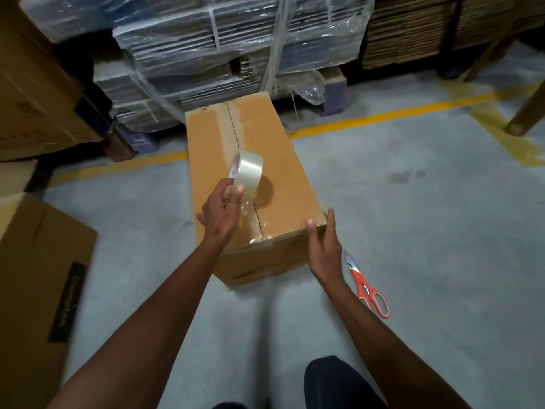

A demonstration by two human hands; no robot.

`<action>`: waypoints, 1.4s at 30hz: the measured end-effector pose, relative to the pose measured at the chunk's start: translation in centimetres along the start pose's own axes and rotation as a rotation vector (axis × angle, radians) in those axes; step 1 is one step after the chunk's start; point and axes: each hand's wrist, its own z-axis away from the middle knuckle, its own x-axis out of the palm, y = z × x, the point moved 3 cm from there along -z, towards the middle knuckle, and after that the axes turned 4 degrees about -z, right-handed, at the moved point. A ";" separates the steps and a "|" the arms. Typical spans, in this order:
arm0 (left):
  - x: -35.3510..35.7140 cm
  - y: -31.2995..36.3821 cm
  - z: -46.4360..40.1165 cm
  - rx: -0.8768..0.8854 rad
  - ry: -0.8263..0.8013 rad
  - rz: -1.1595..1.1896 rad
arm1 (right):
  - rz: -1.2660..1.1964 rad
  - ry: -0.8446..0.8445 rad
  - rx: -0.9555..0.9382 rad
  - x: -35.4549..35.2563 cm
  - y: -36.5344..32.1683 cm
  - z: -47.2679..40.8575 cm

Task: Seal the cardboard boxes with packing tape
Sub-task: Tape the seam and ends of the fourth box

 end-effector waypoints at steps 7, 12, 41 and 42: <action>-2.8 -3.1 1.6 0.004 0.159 0.151 | -0.305 0.006 0.535 2.5 -0.5 0.5; -3.5 -2.9 3.1 0.008 0.085 0.183 | -0.485 0.100 0.409 4.7 -1.7 0.2; -12.1 -7.2 7.3 -0.252 0.392 0.332 | 1.195 -0.915 -0.789 8.6 -6.0 3.2; -12.3 -7.3 7.2 -0.243 0.398 0.332 | 1.207 -0.917 -0.786 7.0 -6.3 1.3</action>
